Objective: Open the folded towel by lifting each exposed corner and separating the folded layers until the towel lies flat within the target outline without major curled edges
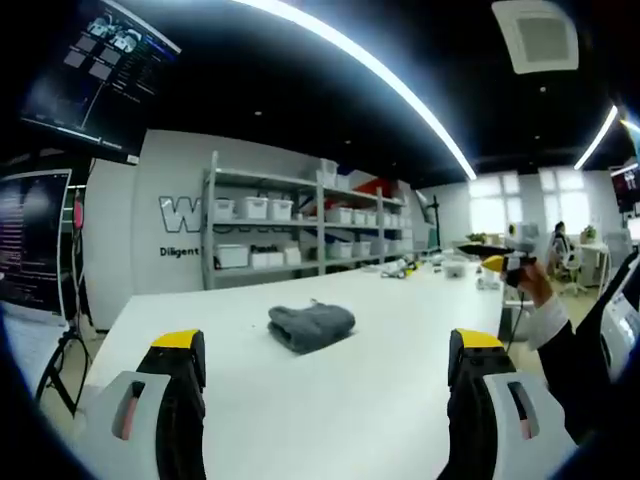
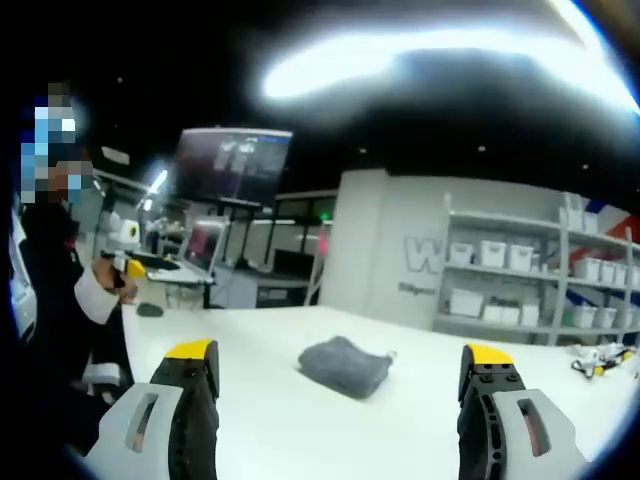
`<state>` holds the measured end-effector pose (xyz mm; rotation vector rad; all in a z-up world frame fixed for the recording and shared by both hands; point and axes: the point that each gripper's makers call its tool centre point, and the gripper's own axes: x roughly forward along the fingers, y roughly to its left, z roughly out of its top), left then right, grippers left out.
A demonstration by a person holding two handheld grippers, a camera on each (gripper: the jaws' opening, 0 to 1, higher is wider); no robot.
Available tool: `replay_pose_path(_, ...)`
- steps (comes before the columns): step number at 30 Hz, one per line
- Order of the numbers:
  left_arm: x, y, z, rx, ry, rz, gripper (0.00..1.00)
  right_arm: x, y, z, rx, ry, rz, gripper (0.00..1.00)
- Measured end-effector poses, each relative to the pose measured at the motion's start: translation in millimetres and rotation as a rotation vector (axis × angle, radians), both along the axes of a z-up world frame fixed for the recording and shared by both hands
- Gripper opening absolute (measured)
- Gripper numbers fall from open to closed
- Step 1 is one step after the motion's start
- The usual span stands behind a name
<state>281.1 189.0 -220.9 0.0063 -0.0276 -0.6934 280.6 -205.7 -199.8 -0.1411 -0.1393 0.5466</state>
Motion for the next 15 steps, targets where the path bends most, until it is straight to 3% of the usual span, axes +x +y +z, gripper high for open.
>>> replay_pose_path(15, 2.5, -5, -5.0, 0.017, 0.01, -0.007, 1.0, 16, -2, -5.8, 0.015, 0.024, -0.021, 0.99)
